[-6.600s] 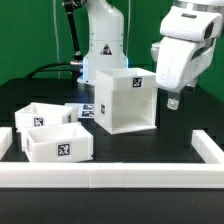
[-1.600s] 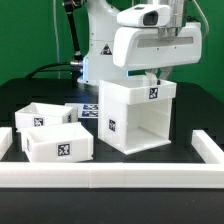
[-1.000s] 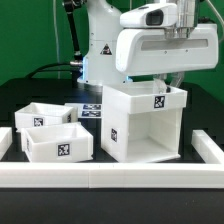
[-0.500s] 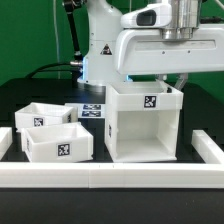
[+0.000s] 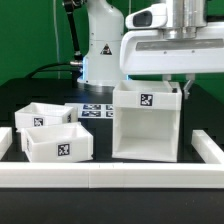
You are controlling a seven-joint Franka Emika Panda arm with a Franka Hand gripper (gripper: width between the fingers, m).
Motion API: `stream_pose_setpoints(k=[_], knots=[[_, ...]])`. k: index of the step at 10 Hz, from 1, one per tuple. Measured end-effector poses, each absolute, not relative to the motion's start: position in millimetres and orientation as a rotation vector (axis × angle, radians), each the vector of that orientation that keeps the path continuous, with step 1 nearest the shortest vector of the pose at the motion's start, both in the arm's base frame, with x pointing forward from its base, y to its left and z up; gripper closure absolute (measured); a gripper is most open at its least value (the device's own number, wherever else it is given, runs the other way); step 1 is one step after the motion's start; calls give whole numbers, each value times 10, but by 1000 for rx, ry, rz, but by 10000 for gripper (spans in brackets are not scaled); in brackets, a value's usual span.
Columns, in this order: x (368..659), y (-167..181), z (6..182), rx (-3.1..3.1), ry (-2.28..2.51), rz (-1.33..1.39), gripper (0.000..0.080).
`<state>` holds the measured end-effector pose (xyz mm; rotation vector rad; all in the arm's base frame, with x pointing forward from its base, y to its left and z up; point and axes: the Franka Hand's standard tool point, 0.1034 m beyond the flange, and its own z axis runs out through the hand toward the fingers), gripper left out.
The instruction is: Assemble drawer
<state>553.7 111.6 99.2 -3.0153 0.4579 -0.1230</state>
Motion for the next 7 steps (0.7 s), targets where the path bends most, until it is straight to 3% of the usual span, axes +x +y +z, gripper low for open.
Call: stream_pose_setpoints(k=[7], knots=[[5561,1135,1008,-2877,925,-96,762]])
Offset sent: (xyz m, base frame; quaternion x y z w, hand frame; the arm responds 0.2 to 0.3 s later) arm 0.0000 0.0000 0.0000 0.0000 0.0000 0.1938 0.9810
